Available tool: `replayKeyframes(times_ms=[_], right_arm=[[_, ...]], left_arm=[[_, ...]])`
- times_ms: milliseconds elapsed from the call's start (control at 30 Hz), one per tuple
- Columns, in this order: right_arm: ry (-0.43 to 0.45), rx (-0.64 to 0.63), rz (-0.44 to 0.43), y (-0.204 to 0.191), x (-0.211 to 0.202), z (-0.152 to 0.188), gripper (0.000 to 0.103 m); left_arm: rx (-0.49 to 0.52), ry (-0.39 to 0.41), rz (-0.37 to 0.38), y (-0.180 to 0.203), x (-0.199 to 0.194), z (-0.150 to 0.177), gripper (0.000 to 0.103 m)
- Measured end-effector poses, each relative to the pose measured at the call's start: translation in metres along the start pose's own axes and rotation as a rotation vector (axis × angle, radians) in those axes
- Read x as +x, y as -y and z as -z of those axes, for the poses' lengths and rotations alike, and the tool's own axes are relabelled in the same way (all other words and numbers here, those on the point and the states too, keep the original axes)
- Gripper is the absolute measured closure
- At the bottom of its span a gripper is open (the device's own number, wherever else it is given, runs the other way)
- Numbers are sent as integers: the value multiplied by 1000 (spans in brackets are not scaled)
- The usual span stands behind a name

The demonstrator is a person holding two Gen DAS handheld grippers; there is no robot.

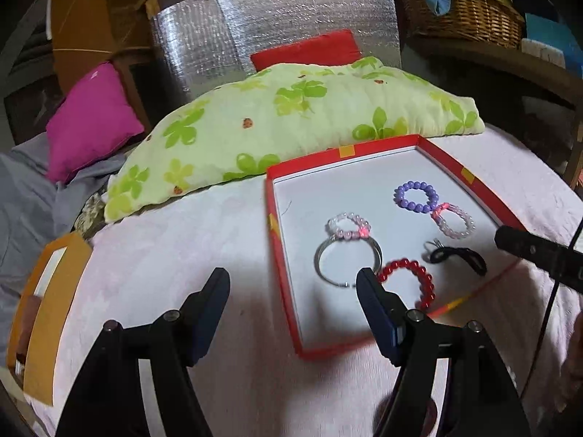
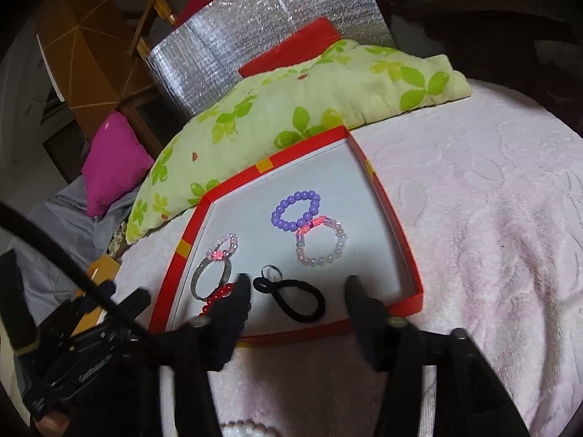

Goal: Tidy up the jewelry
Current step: 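Drop the bracelet into the red tray with the left tool while the right tool drops the hair tie, then grasp the white bead bracelet on the towel with the right tool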

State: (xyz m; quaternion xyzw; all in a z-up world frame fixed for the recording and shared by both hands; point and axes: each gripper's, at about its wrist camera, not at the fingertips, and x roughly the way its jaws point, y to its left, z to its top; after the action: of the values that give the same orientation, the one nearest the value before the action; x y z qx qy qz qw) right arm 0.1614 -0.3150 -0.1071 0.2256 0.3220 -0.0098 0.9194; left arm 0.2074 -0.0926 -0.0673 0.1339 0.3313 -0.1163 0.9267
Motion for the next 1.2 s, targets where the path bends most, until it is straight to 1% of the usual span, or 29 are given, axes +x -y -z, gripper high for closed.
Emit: replayKeyframes(times_ms=[200,367,600,767,900,1000,1100,1167,1200], right_arm=[[19,-38,9,-5,-6,5,44],[39,-66,-6,-10,-14,13,44],[32,-97,-22,-17,-30,29,44],[-15,-74,-41,-13,-40,44,44],[-74,-67,-55,-11,-45,60,44],[-128,-77,-64,-13,-48,75,45],[-161,-121,-55,-19,-49,90,51],[-180,-164,-30,-25,-45,96,61],[-192,-187,-10,-28,-41,99,64]], left_arm=[[-26,-8,-1,-7,-16,17,30],[-36,-28,-9,-11,-21,30,30],[-35,-59,-1,-13,-28,51,30],[-21,-110,19,-13,-30,71,30],[-15,-152,60,-10,-34,86,30],[-12,-171,74,-7,-39,95,30],[-17,-174,94,-4,-43,99,30],[-14,-175,89,-3,-43,99,30],[-14,-178,85,-2,-42,99,30]])
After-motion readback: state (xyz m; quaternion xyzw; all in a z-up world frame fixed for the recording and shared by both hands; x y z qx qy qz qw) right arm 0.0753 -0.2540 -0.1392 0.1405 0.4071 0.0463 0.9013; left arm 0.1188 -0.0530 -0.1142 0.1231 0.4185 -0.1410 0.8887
